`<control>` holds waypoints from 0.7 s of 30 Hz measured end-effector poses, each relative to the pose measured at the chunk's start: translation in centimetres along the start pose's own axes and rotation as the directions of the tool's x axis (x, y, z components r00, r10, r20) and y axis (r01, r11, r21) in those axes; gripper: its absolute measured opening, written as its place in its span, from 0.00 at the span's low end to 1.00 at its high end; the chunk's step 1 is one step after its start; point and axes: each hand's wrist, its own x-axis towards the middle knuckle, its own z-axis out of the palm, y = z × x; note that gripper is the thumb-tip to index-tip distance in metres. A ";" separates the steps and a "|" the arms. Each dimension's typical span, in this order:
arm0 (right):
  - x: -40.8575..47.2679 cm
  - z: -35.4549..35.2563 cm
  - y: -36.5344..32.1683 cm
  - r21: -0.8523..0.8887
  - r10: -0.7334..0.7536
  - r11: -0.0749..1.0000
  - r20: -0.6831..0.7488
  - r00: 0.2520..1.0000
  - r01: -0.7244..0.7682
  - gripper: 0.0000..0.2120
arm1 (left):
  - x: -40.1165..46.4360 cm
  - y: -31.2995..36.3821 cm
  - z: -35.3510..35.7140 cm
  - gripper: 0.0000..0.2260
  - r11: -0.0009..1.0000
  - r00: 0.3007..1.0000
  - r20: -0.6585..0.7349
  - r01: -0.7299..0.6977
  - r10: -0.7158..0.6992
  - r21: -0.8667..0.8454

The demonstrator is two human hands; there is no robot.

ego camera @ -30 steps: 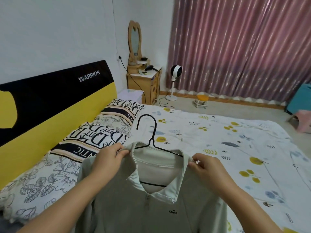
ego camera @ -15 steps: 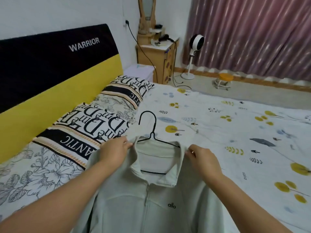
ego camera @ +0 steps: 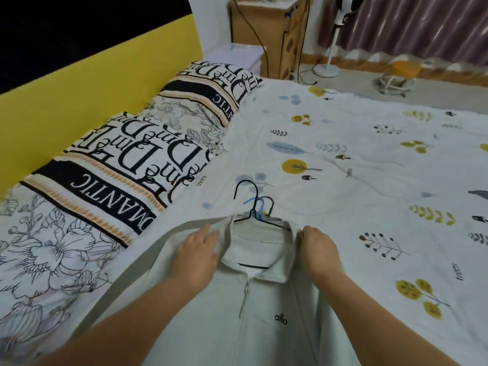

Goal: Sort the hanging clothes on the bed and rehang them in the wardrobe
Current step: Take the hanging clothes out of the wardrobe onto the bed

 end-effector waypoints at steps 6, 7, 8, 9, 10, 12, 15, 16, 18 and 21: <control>-1.6 4.0 1.0 0.007 -0.072 0.997 0.190 0.979 0.072 0.22 | -0.6 -1.6 4.4 0.26 0.998 0.940 0.336 0.046 -0.055 0.034; -2.1 4.4 1.2 -0.033 -0.103 0.993 0.211 0.972 0.112 0.22 | -0.7 -1.5 4.4 0.26 0.998 0.932 0.358 0.043 -0.053 0.037; -2.7 4.5 1.4 -0.084 -0.131 0.984 0.238 0.963 0.154 0.22 | -0.7 -1.3 4.2 0.26 0.999 0.925 0.377 0.040 -0.049 0.033; -3.3 4.5 1.5 -0.132 -0.144 0.974 0.278 0.950 0.186 0.22 | -0.8 -1.2 3.8 0.26 0.999 0.916 0.399 0.042 -0.046 0.018; -3.9 4.2 1.3 -0.159 -0.137 0.967 0.335 0.932 0.199 0.23 | -0.9 -1.0 3.3 0.25 0.999 0.908 0.417 0.045 -0.038 -0.008; -5.1 2.7 0.5 -0.165 -0.101 0.967 0.459 0.883 0.196 0.24 | -1.4 -0.7 1.6 0.23 0.996 0.906 0.423 0.054 -0.022 -0.065; -6.4 -0.3 -1.3 -0.190 -0.104 0.952 0.533 0.840 0.239 0.19 | -2.3 -0.2 -1.7 0.19 0.990 0.921 0.388 0.050 0.004 -0.129; -6.8 -1.5 -2.1 -0.191 -0.114 0.950 0.524 0.844 0.247 0.19 | -2.8 -0.2 -3.2 0.18 0.988 0.928 0.372 0.044 0.015 -0.149; -7.8 -4.0 -3.9 -0.180 -0.150 0.947 0.479 0.865 0.264 0.18 | -4.1 -0.3 -6.0 0.16 0.983 0.942 0.334 0.029 0.034 -0.181; -10.0 -7.4 -7.0 -0.163 -0.211 0.941 0.402 0.891 0.296 0.16 | -7.0 -0.9 -10.2 0.14 0.979 0.962 0.268 0.001 0.055 -0.202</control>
